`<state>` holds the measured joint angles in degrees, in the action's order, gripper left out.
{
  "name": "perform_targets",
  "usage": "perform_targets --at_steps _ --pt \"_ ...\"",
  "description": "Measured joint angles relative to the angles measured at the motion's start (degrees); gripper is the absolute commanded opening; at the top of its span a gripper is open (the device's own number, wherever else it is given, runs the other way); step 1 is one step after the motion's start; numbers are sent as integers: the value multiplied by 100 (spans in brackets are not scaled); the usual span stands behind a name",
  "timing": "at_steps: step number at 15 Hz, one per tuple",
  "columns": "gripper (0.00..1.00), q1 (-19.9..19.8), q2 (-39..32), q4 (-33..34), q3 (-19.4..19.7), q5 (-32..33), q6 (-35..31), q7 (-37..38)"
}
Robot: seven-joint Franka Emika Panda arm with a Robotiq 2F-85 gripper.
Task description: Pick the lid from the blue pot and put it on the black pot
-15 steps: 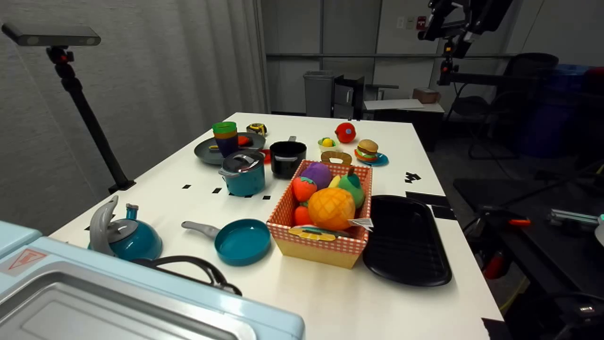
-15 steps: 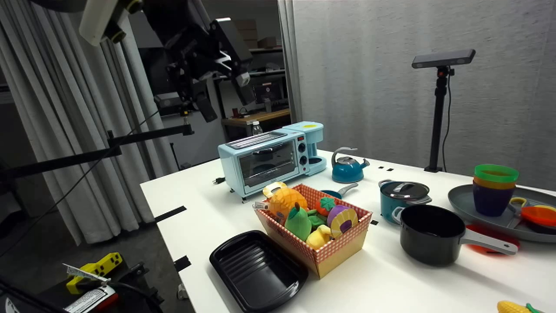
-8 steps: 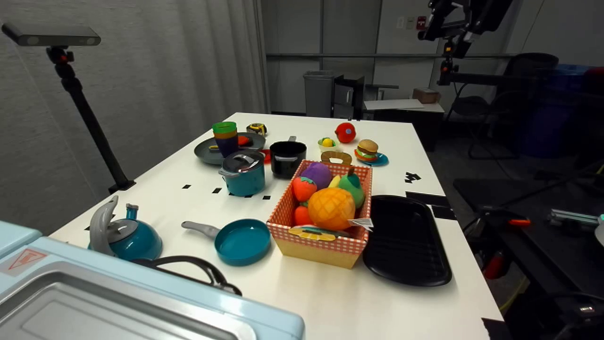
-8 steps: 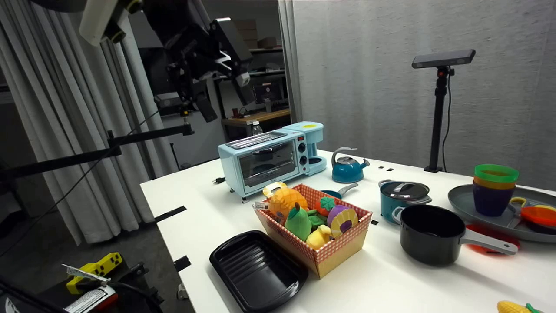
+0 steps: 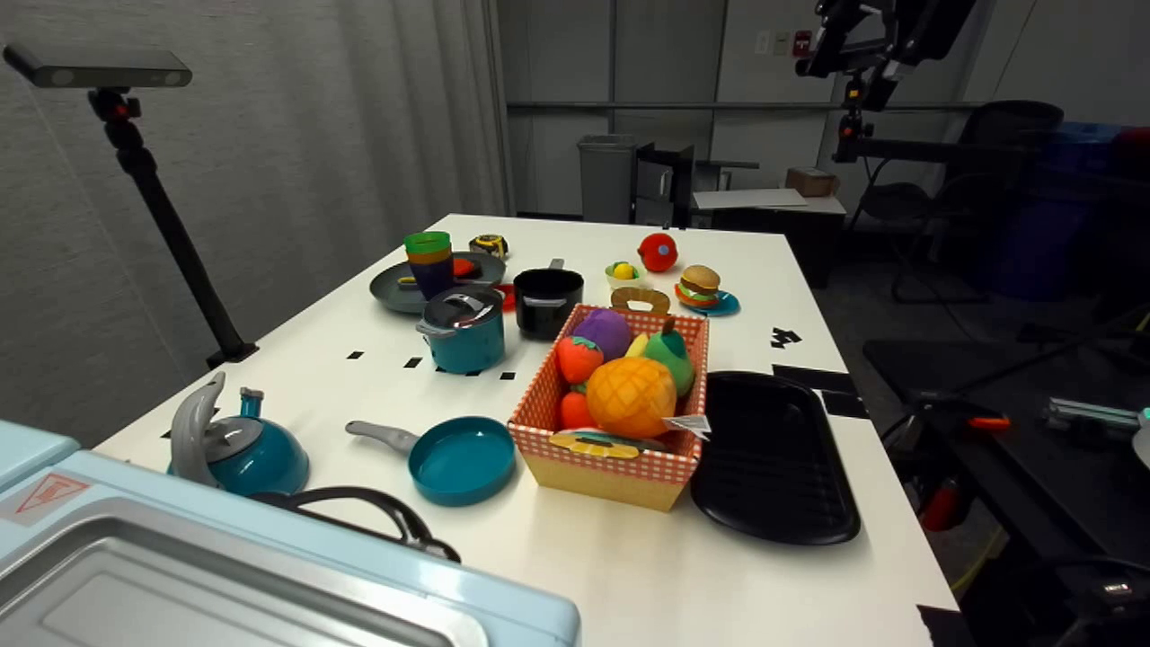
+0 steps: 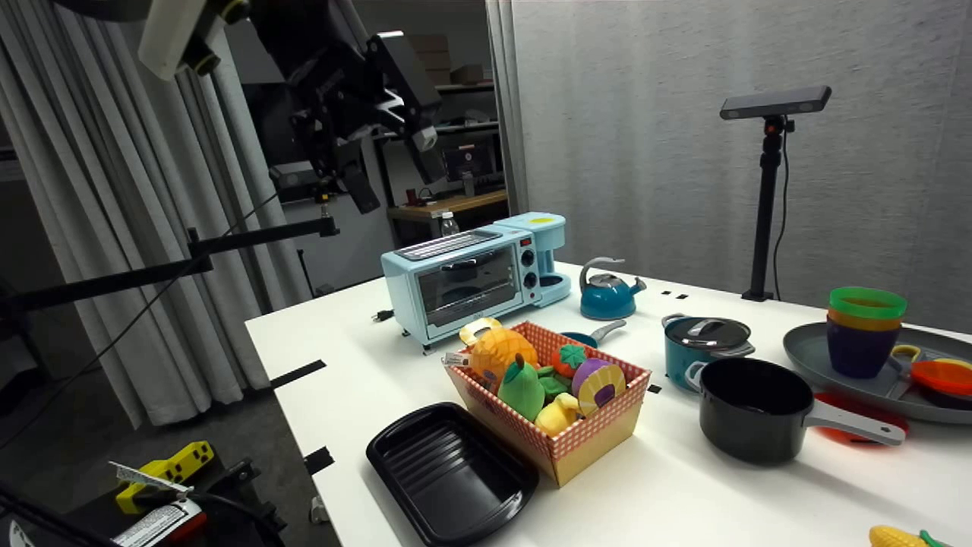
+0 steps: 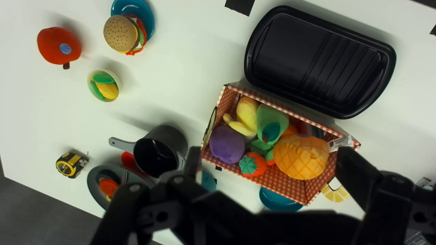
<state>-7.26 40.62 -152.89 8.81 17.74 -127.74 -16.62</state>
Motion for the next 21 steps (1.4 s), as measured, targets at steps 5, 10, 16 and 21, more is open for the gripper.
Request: perform_targets --at_steps 5,10,16,21 --pt "100 0 -13 0 -10 -140 58 262" --pt "100 0 -14 -1 -118 -278 171 1015" --pt "100 0 -15 -1 -203 -314 195 1370" --pt "100 0 -16 -1 -207 -314 195 1370"
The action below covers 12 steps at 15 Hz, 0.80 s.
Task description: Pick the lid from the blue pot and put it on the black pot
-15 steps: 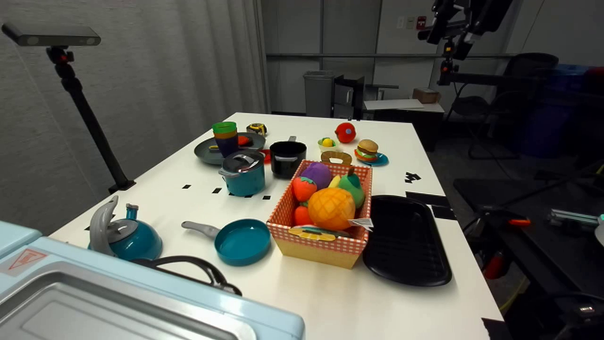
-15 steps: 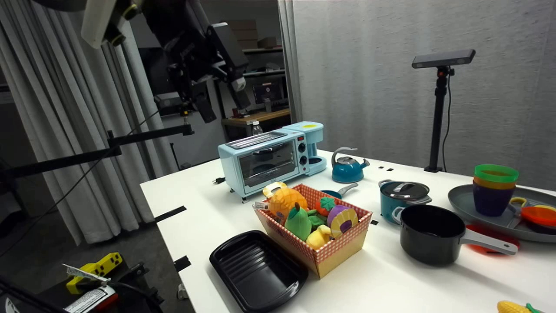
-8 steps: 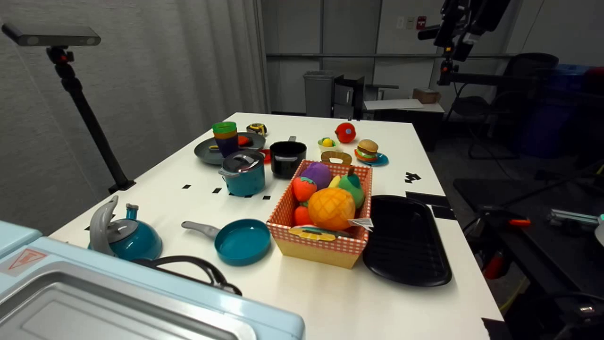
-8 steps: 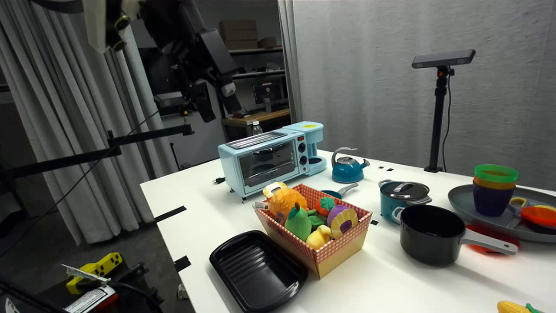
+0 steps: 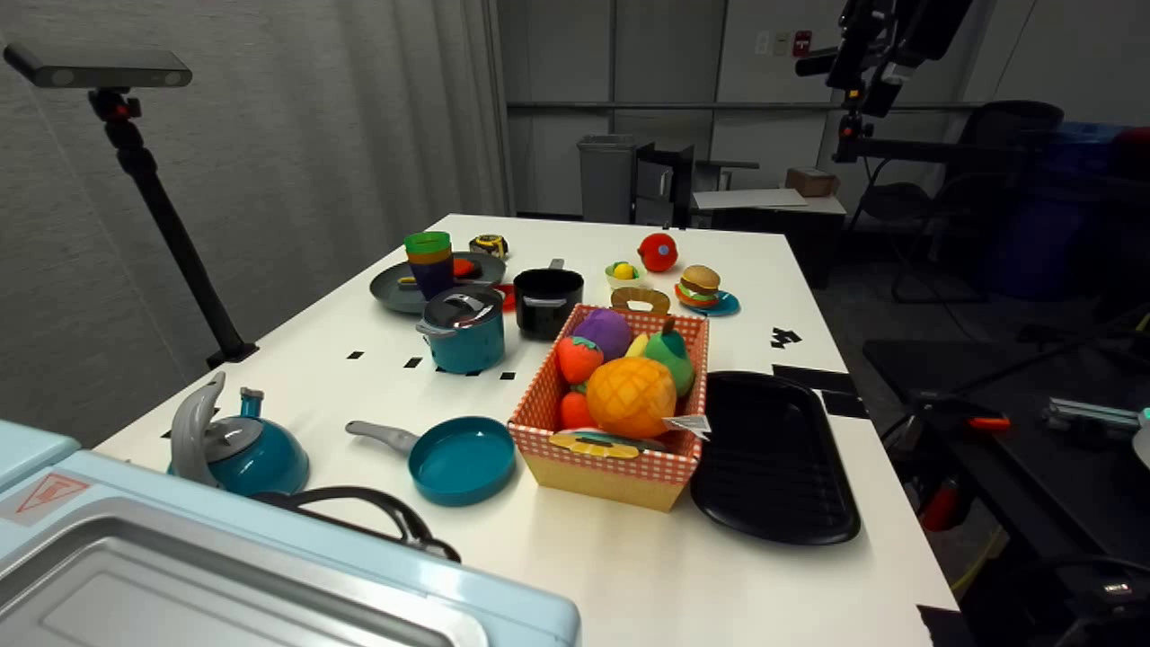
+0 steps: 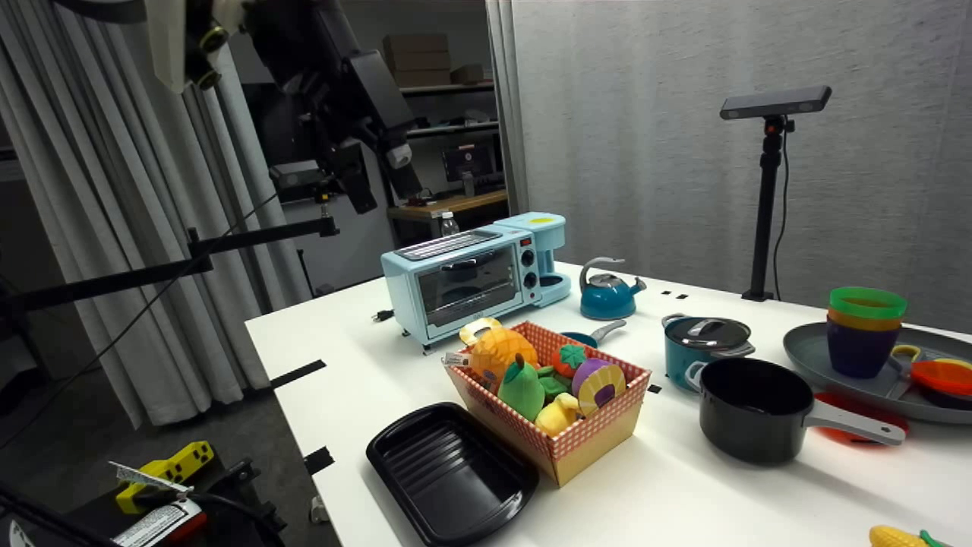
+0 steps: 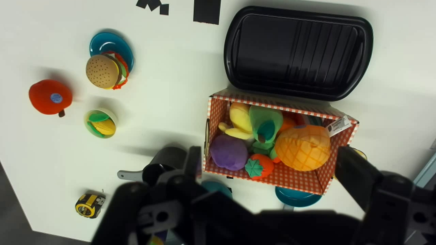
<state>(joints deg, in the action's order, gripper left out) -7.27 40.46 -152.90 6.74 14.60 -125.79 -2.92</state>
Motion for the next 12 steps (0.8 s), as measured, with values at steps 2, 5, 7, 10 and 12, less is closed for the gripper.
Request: perform_targets --at_steps 2,5,7,10,12 --pt "100 -4 -3 0 -19 0 4 52" --pt "100 -26 -21 11 -102 0 220 304" --pt "100 -41 -25 19 -168 0 409 519" --pt "100 -78 -35 21 -269 1 517 856" --pt "100 -272 -23 27 -188 138 505 877"
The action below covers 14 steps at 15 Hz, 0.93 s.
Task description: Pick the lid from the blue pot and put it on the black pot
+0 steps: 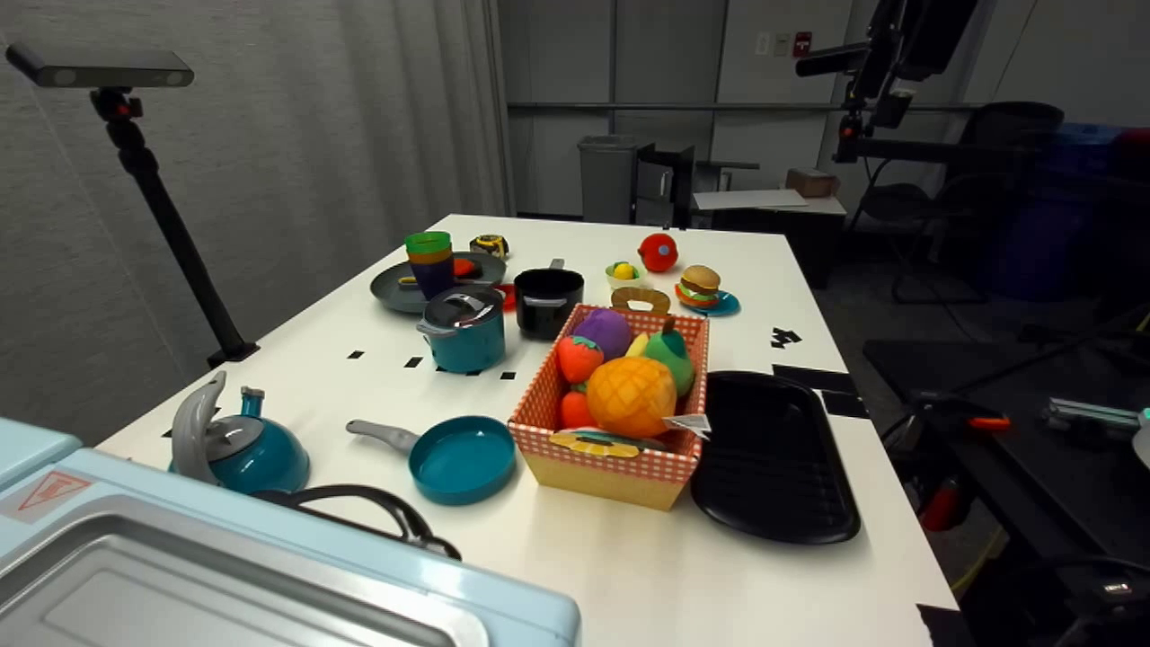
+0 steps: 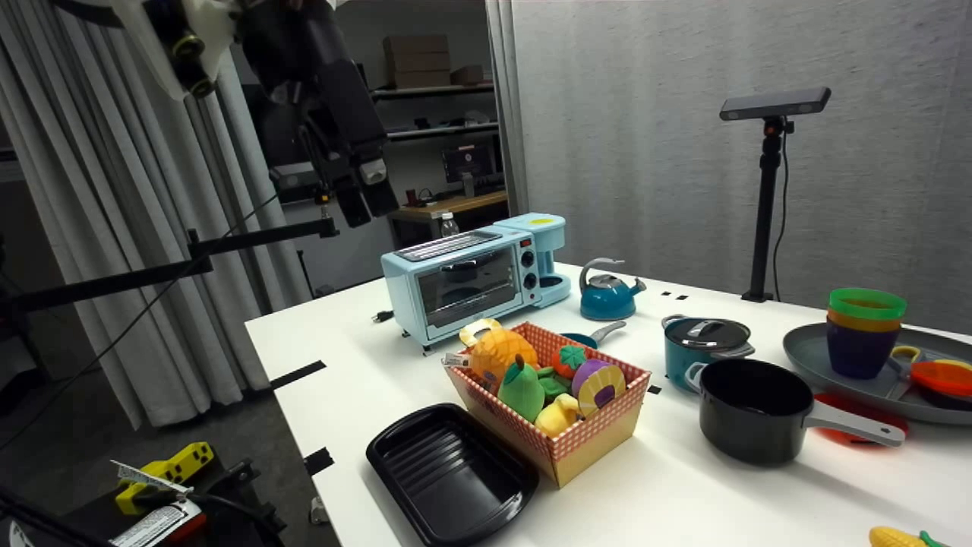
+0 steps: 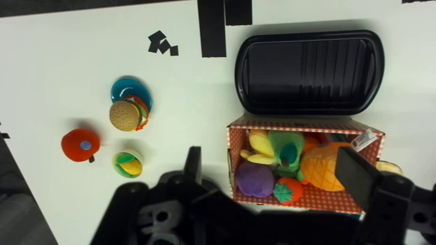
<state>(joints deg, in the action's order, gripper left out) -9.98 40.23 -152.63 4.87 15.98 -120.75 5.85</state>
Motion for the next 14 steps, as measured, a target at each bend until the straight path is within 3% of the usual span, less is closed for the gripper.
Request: perform_targets --at_steps 7,11,14 --pt "100 -896 -346 68 433 661 -1098 -29" --pt "100 -1116 -933 237 489 719 -1852 -28" --pt "100 -1127 -1081 276 477 717 -1881 -26"
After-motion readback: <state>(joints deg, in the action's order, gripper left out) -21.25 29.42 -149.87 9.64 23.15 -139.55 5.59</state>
